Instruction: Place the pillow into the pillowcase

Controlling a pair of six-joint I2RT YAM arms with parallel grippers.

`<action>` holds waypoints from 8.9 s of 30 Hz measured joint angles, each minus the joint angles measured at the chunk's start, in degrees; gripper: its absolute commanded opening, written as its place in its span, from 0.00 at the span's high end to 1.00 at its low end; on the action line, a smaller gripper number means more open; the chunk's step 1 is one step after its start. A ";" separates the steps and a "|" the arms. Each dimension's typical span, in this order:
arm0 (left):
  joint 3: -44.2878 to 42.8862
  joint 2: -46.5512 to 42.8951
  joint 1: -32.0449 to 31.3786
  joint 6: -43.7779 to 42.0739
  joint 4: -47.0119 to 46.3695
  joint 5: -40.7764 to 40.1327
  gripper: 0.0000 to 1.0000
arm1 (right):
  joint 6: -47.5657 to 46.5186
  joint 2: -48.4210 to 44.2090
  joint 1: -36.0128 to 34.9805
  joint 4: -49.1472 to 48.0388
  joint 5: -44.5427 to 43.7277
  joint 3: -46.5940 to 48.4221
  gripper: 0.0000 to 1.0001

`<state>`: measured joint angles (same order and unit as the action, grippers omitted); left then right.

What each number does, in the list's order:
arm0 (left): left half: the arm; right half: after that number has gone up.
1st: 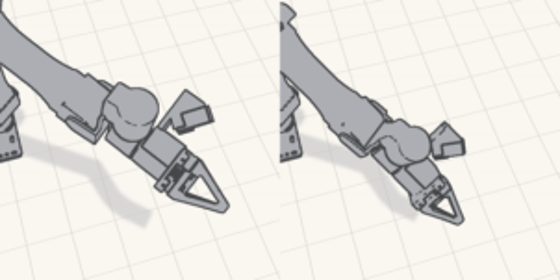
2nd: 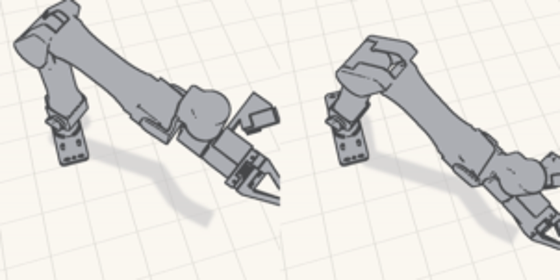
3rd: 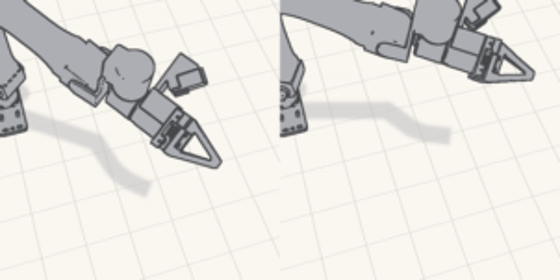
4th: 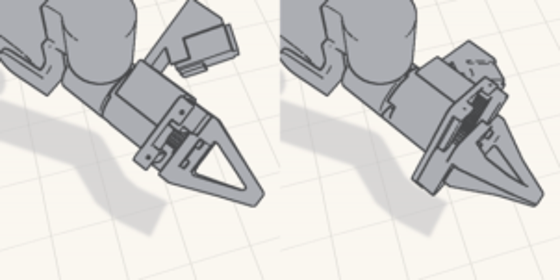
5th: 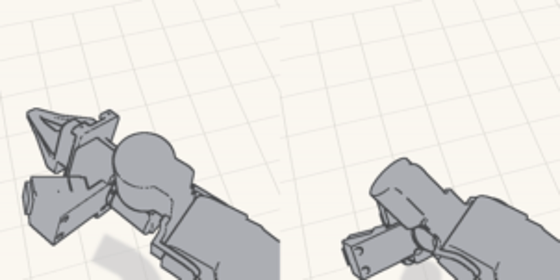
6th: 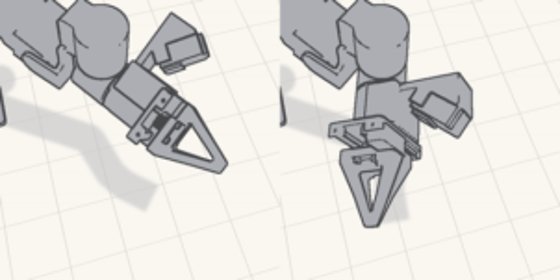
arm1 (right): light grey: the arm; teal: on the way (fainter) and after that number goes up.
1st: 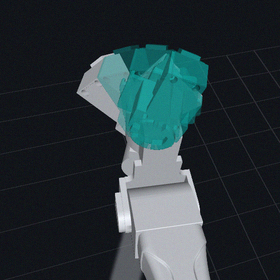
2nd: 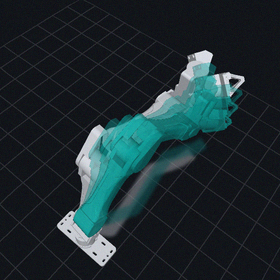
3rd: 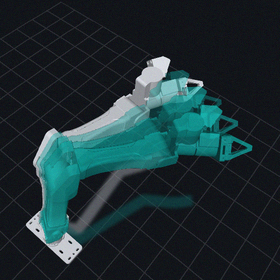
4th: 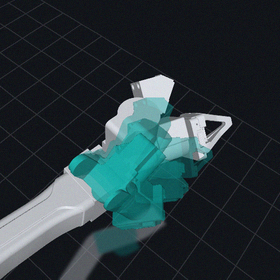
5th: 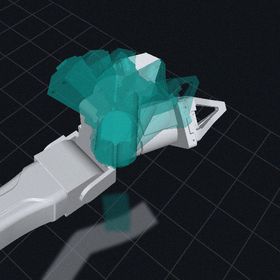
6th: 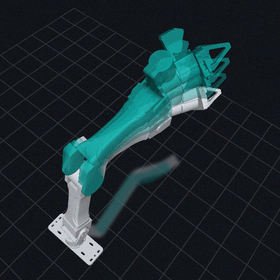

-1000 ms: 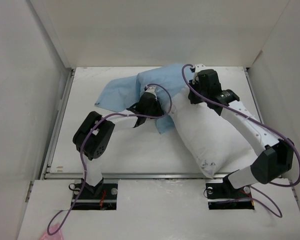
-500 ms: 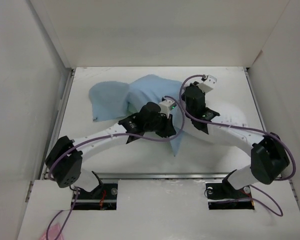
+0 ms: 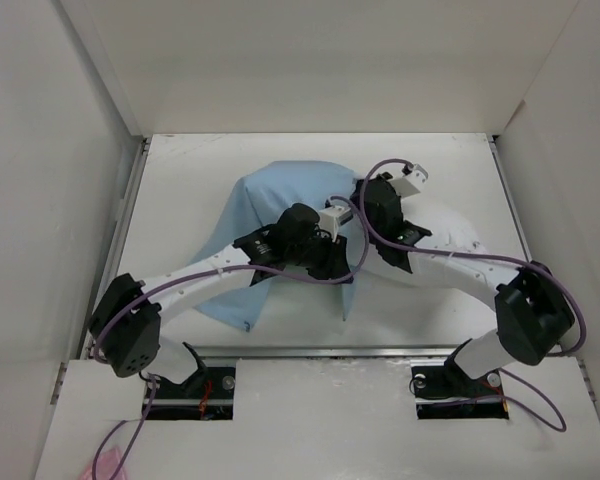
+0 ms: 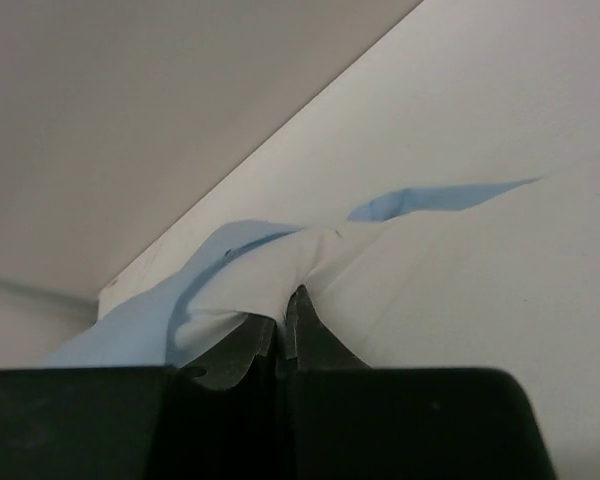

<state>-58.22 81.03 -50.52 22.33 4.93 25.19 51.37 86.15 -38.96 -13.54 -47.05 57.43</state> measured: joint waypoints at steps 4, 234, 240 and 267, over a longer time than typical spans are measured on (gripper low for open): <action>-1.49 2.97 0.00 1.25 0.83 3.10 0.40 | -1.38 -2.75 0.13 -6.91 13.40 -5.05 0.33; 4.31 -13.05 7.08 10.27 -2.08 1.84 1.00 | -62.66 16.48 -5.07 -50.77 -24.39 8.02 1.00; 11.28 -21.24 3.23 16.81 -2.62 10.69 1.00 | -63.63 16.57 -5.09 -52.54 -23.17 4.13 0.65; -9.20 -10.64 6.88 3.48 11.32 -23.65 0.00 | -20.13 -11.52 16.15 16.87 24.85 -0.42 0.00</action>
<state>-67.42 70.39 -43.64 25.80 16.25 1.54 31.24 74.63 -22.81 3.33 -22.20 57.01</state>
